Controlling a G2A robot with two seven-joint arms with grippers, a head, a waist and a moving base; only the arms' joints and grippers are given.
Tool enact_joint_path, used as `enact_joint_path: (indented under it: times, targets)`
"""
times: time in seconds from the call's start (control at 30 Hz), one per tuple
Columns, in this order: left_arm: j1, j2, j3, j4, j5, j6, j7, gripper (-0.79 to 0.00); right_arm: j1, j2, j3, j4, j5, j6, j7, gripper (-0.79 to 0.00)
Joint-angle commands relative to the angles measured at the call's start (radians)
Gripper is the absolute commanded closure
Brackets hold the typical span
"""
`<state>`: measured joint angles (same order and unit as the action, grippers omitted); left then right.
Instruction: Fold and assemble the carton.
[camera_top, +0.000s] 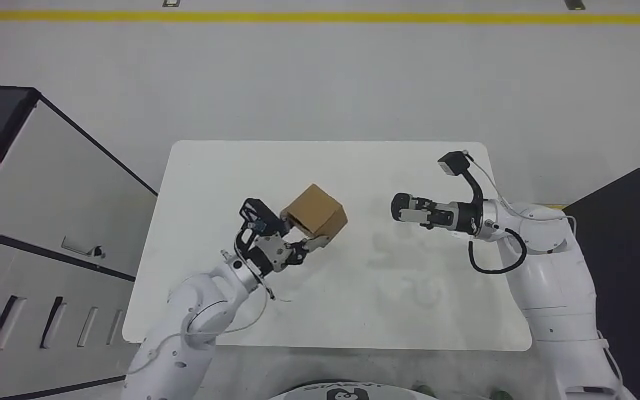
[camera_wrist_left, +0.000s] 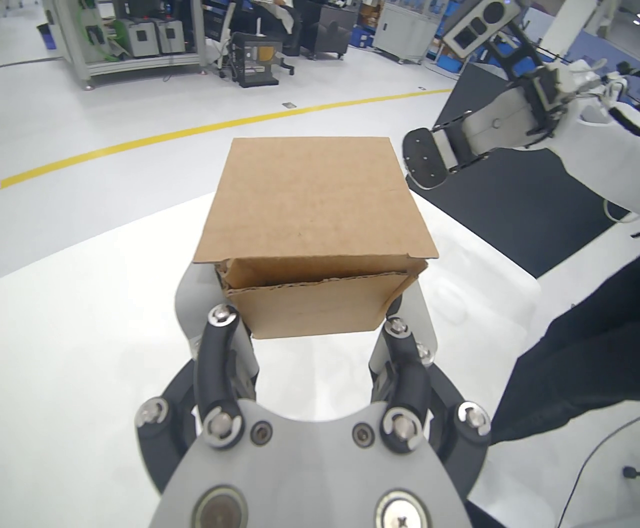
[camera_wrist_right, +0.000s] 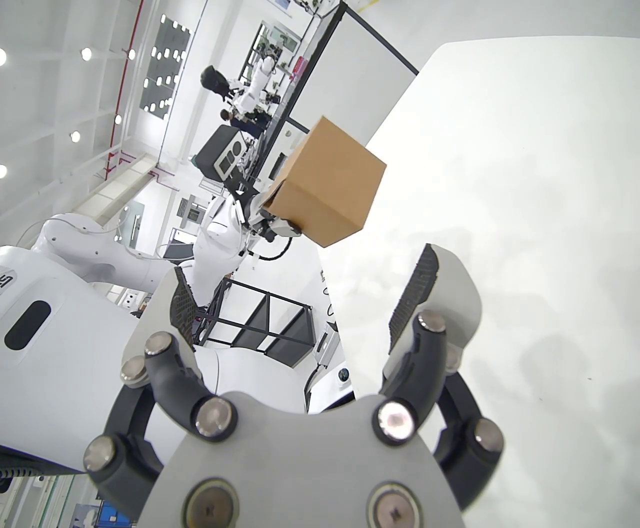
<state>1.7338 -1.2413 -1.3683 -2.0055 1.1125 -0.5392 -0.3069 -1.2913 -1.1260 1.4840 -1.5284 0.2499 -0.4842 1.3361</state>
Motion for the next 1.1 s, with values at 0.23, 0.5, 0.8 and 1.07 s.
enact_joint_path:
  times: [0.23, 0.5, 0.8, 1.07]
  targets:
    - [-0.001, 0.003, -0.009, -0.006, -0.003, -0.040, -0.015, 0.000, 0.000, 0.000, 0.000, 0.000, 0.000, 0.000, 0.000, -0.785]
    - [-0.017, 0.020, -0.080, -0.047, 0.007, -0.123, -0.018, 0.000, 0.000, 0.000, 0.000, 0.000, 0.000, 0.000, 0.000, -0.785]
    - [-0.044, 0.052, -0.223, -0.219, 0.008, -0.301, -0.059, 0.000, 0.000, 0.000, 0.000, 0.000, 0.000, 0.000, 0.000, -0.785]
    - [-0.059, 0.062, -0.234, -0.268, -0.037, -0.376, -0.111, 0.000, 0.000, 0.000, 0.000, 0.000, 0.000, 0.000, 0.000, -0.785]
